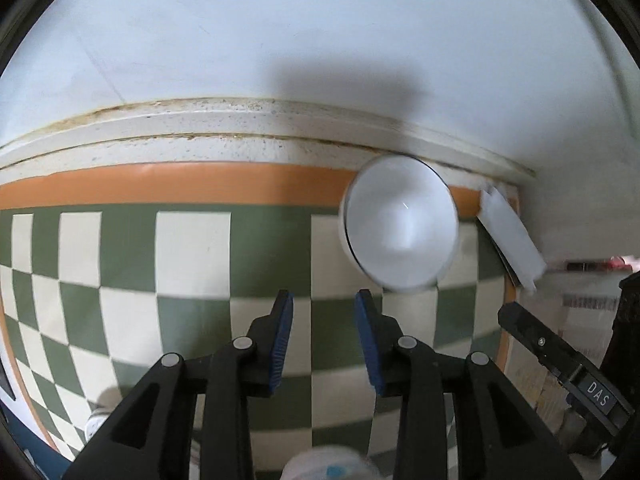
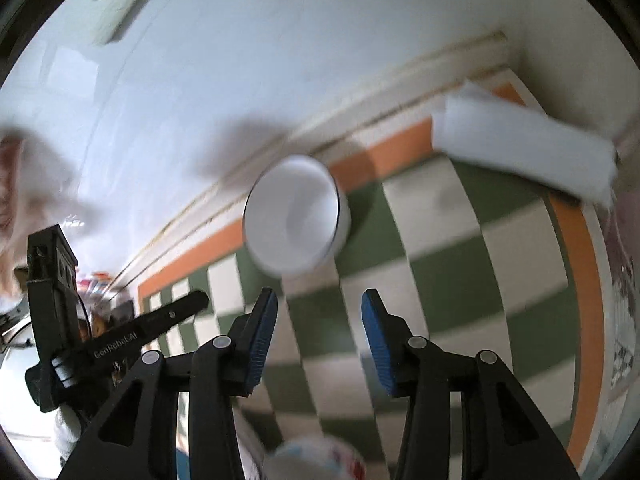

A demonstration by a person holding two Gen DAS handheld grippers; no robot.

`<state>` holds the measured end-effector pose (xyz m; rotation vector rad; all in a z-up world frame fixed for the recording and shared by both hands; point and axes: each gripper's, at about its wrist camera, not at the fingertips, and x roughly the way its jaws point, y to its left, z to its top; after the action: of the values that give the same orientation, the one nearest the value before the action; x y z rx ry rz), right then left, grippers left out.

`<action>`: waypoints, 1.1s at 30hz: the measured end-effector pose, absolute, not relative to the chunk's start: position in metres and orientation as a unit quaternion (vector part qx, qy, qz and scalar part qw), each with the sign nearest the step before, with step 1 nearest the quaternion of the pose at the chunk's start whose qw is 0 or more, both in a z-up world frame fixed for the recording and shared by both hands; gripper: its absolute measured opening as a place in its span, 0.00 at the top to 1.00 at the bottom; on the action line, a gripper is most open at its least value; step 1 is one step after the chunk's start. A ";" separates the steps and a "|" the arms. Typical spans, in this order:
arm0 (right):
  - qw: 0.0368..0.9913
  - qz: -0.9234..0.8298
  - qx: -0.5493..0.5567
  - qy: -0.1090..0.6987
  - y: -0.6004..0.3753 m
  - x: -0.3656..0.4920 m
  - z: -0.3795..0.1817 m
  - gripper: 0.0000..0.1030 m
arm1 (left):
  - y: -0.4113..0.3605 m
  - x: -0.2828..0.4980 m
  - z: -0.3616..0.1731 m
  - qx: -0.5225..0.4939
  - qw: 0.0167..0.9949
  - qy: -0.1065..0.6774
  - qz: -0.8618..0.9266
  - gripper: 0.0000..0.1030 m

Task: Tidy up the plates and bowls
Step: 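Close both grippers on the rim of the black-rimmed bowl stack, then lift the bowl stack with both grippers and lower it beside the plates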

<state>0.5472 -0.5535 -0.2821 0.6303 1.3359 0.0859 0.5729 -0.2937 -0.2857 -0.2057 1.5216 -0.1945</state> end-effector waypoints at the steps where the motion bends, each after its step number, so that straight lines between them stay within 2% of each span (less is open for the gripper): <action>1: 0.738 0.035 0.283 0.611 -0.553 0.558 -0.288 0.54 | -0.295 0.582 -0.294 -0.096 0.712 0.691 -0.084 0.71; 7: 0.730 0.030 0.264 0.629 -0.546 0.600 -0.324 0.54 | -0.302 0.608 -0.325 -0.103 0.698 0.704 -0.082 0.69; 18: 0.712 0.024 0.273 0.647 -0.547 0.629 -0.370 0.56 | -0.311 0.634 -0.333 -0.074 0.688 0.715 -0.095 0.71; 19: 0.711 0.024 0.273 0.647 -0.547 0.631 -0.373 0.60 | -0.312 0.635 -0.333 -0.065 0.689 0.716 -0.095 0.73; 21: 0.710 0.025 0.273 0.648 -0.548 0.632 -0.378 0.71 | -0.316 0.635 -0.336 -0.061 0.687 0.717 -0.102 0.88; 22: 0.711 0.024 0.271 0.648 -0.549 0.632 -0.379 0.84 | -0.317 0.635 -0.337 -0.060 0.686 0.718 -0.103 0.89; 23: 0.713 0.023 0.268 0.648 -0.547 0.629 -0.379 0.88 | -0.318 0.635 -0.337 -0.057 0.686 0.718 -0.105 0.90; 33: 0.722 0.022 0.253 0.643 -0.537 0.628 -0.376 0.88 | -0.324 0.631 -0.332 -0.052 0.696 0.708 -0.109 0.92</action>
<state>0.6283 -0.5368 -0.3761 0.5593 1.4206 0.0491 0.6308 -0.3236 -0.3323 -0.1161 1.5805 -0.2433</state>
